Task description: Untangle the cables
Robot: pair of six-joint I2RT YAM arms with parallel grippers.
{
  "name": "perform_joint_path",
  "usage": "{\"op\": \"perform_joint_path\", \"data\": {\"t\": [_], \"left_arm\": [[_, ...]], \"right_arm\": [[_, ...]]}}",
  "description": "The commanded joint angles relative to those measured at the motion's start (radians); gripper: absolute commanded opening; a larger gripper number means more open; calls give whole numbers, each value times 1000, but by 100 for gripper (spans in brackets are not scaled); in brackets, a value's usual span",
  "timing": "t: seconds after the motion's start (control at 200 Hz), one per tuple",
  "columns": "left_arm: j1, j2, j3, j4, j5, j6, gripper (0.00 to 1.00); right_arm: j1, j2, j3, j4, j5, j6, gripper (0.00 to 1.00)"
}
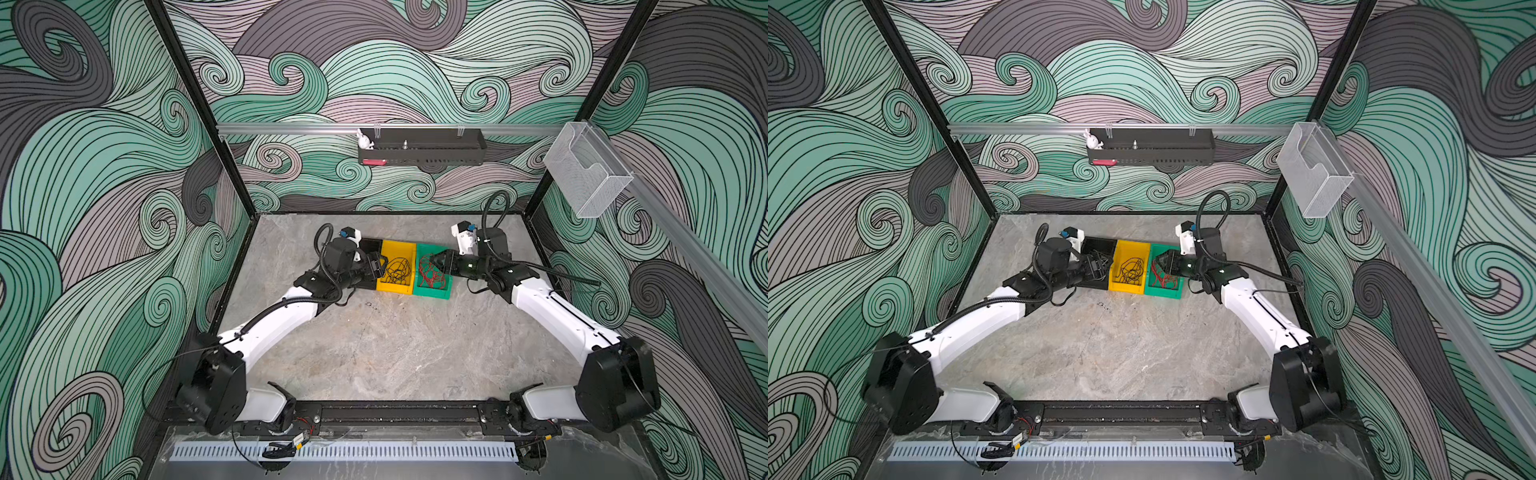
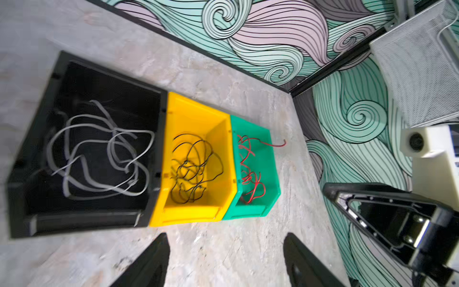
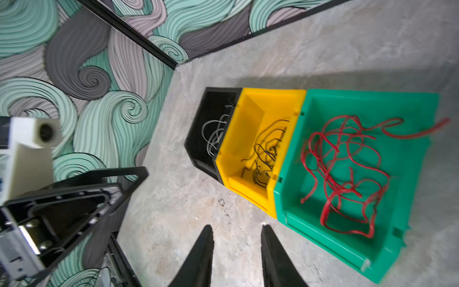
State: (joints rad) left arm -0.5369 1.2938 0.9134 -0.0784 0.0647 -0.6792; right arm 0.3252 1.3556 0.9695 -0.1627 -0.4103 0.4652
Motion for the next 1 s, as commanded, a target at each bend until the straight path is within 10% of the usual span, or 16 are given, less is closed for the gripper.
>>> {"op": "perform_joint_path", "data": {"t": [0.0,0.335,0.661,0.996], "left_arm": [[8,-134,-103,-86,-154,46,75],[97,-436,-380,-78,-527,145,90],[242,-362,-468,182,-756,395,92],[390,-106,-479,476,-650,552,94]], "right_arm": [[-11,-62,-71,-19,131,-20,45],[-52,-229,-280,4,604,6,99],[-86,-272,-423,205,953,-163,100],[-162,-141,-490,491,1021,-261,100]]}}
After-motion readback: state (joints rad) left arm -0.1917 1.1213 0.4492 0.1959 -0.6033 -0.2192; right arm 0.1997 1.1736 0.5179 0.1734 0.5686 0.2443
